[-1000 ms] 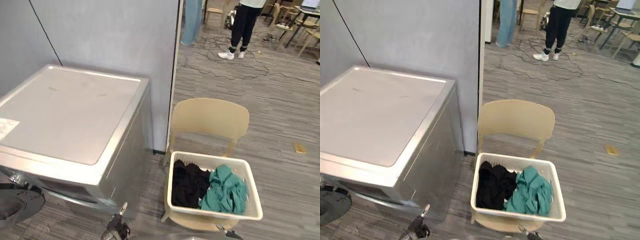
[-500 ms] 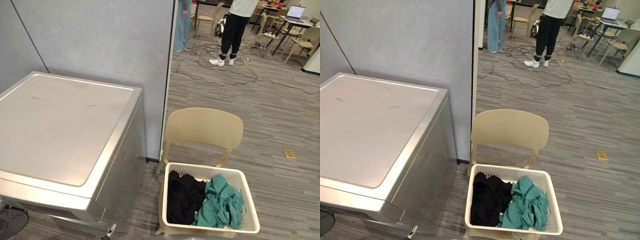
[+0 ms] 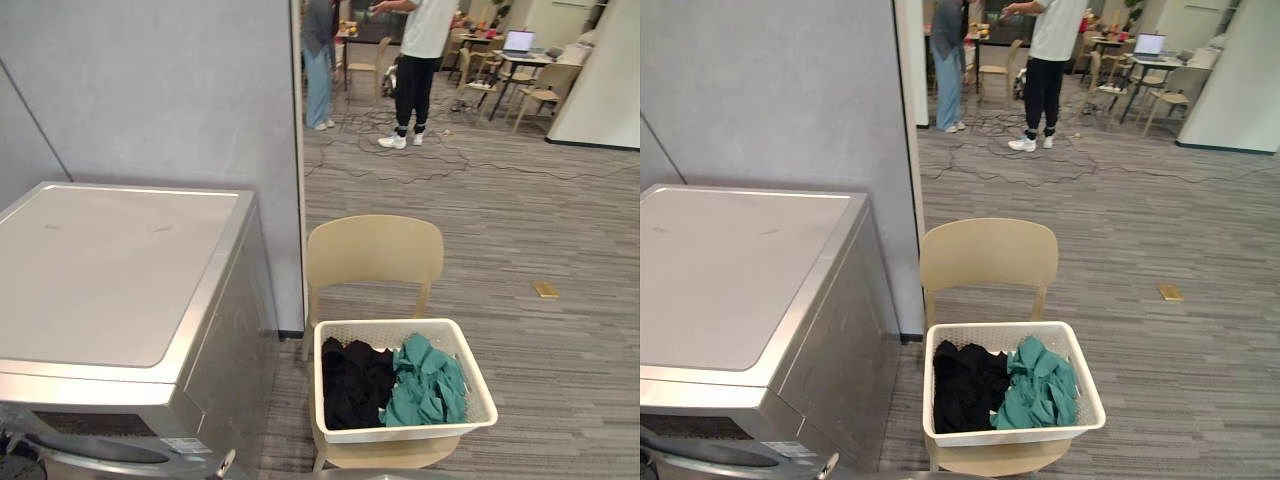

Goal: Pick up the laundry basket with both hands and put the clothes into the washing machine.

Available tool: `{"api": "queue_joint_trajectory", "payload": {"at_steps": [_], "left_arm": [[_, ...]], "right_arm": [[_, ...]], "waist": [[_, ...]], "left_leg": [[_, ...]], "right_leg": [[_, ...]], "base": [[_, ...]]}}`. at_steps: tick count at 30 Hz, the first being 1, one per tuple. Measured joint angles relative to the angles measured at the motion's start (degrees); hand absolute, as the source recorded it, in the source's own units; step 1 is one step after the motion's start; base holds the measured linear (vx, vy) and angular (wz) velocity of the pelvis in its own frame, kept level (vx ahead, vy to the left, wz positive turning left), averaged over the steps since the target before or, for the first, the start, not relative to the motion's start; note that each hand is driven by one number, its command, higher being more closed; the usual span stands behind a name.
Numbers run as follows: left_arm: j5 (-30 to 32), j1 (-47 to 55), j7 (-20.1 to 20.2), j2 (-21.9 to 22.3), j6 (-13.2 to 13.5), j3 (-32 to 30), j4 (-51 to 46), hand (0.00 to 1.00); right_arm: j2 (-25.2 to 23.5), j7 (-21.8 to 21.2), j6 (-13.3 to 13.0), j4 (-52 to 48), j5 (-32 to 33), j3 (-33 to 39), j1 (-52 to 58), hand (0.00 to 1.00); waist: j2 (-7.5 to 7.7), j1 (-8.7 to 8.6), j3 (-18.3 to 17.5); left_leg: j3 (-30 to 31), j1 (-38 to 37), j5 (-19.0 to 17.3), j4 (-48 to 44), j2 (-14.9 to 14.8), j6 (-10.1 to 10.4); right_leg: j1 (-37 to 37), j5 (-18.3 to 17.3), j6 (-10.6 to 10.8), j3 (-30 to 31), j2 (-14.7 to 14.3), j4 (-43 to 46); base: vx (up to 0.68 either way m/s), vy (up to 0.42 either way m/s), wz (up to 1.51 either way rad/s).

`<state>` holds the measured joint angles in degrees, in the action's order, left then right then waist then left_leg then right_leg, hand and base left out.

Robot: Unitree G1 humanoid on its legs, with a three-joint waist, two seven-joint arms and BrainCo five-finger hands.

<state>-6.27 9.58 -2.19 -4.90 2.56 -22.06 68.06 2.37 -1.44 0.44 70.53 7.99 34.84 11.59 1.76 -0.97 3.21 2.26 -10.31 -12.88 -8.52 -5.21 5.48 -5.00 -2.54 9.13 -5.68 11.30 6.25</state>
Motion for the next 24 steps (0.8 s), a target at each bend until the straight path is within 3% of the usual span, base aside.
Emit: {"api": "queue_joint_trajectory", "payload": {"at_steps": [4,7,8,12,15,18,20,24], "left_arm": [[0.3,2.9,0.9,1.4,-0.4,-4.3,0.0,0.00],[0.3,3.3,0.9,1.9,-0.9,-5.0,-0.4,0.00],[0.3,3.1,0.9,2.2,-0.8,-4.9,-1.3,0.00],[0.3,2.0,0.8,2.2,0.4,-2.7,-2.8,0.00],[0.6,1.3,0.6,1.3,0.5,-0.2,-2.8,0.00],[2.2,0.4,0.5,0.4,0.5,3.1,-2.9,0.00],[3.2,-0.3,0.5,-0.3,0.4,5.5,-3.0,0.00],[5.7,-4.2,0.5,0.0,0.3,9.3,-3.1,0.00]], "right_arm": [[0.1,0.5,0.5,-7.0,5.2,4.6,2.6,0.00],[0.0,3.2,0.5,-30.9,7.9,7.0,4.7,0.00],[0.5,5.7,-0.5,-41.9,7.9,10.5,4.7,0.00],[1.6,12.8,-4.3,-63.5,4.6,15.7,1.1,0.00],[1.8,16.3,-5.3,-70.9,0.1,16.9,-3.2,0.00],[3.5,18.2,-5.6,-74.4,-4.4,14.2,-7.0,0.00],[5.5,18.7,-5.7,-76.6,-6.8,8.6,-9.6,0.00],[11.3,16.1,-6.7,-77.0,-8.3,-1.8,-13.0,0.00]], "waist": [[-0.41,-0.34,-0.6],[-1.06,-1.83,-1.4],[-1.41,-1.97,-2.0],[-0.93,-2.77,-4.5],[-0.73,-3.06,-4.9],[-0.21,-2.61,-5.0],[-0.04,-2.17,-5.2],[0.04,-1.20,-3.5]], "left_leg": [[-0.9,-0.1,0.3,2.6,-1.0,0.5],[-1.0,0.0,0.7,4.0,-1.3,1.1],[-0.8,0.0,0.9,4.2,-1.6,1.3],[1.2,3.2,2.7,4.7,-1.8,1.6],[2.5,4.0,3.0,4.6,-1.9,2.0],[3.3,5.1,3.0,4.6,-1.6,2.0],[4.1,6.8,3.1,4.3,-1.5,1.9],[9.0,10.4,4.8,4.3,-1.2,2.3]], "right_leg": [[3.2,0.2,-0.4,3.5,-2.3,-0.4],[4.6,0.9,-1.3,5.2,-3.4,-0.5],[4.5,1.1,-1.4,4.9,-3.6,-0.4],[7.3,1.1,-1.4,3.7,-3.7,0.8],[7.4,1.1,-1.4,2.5,-3.5,0.6],[7.6,1.1,-1.4,1.6,-3.2,0.3],[8.7,1.1,-1.4,1.0,-3.0,0.2],[8.8,1.1,-1.4,-4.0,-2.2,-0.1]], "base": [[-0.07,-0.046,-0.44],[0.03,-0.024,-0.30],[0.06,-0.008,0.02],[0.10,-0.012,0.16],[0.08,-0.004,0.22],[0.03,0.012,0.16],[-0.01,-0.001,0.15],[-0.02,-0.028,0.58]]}}
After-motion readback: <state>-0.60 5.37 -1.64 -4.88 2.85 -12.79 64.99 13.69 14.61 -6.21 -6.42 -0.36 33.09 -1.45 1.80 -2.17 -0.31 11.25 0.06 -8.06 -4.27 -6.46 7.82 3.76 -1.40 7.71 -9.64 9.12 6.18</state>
